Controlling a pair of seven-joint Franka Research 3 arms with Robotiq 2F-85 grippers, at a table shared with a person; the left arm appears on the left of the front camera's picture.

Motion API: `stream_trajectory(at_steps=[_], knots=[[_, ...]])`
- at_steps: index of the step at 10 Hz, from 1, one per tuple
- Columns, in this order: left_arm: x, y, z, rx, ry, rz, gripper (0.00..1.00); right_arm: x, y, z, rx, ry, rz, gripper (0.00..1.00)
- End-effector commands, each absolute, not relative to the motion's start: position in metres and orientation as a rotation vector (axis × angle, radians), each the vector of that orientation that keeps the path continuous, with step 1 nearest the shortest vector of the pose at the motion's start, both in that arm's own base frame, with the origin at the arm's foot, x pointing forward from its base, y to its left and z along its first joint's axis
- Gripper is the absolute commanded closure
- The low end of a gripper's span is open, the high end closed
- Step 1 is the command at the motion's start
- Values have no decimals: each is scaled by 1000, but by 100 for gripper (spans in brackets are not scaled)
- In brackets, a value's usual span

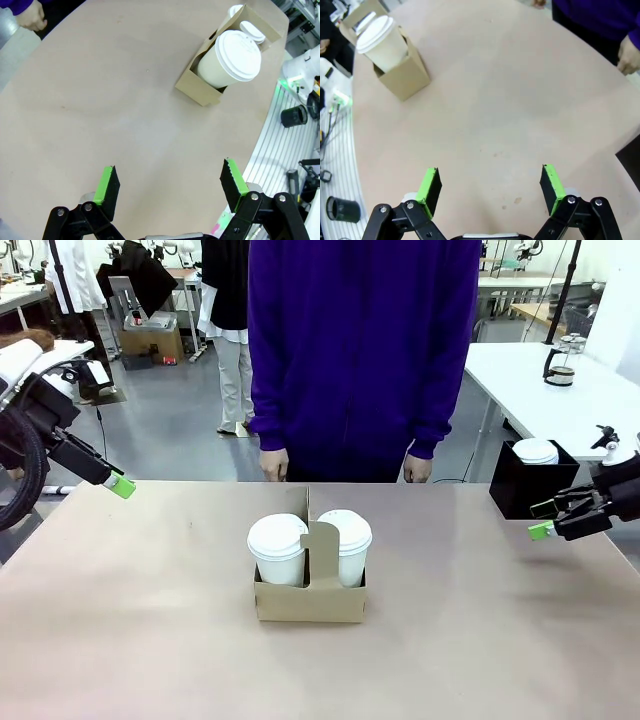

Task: Pour a drink into a cup and package it in a carrier.
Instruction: Insert the held 600 ml Paper Cup into the Cup Carrier.

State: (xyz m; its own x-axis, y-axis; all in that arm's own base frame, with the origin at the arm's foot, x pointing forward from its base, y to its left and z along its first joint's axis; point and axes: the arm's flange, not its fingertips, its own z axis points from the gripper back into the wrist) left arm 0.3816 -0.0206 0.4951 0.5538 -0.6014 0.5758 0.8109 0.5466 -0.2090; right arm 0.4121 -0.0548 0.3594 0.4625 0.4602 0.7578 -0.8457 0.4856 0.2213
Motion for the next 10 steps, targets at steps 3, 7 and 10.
stream_trajectory(at_steps=[3,7,10], knots=[[382,-21,494,-506,-485,-882,0,417,-56,362,657,-691,883,0],[382,-21,494,-506,-485,-882,0,417,-56,362,657,-691,883,0],[382,-21,494,-506,-485,-882,0,417,-56,362,657,-691,883,0]])
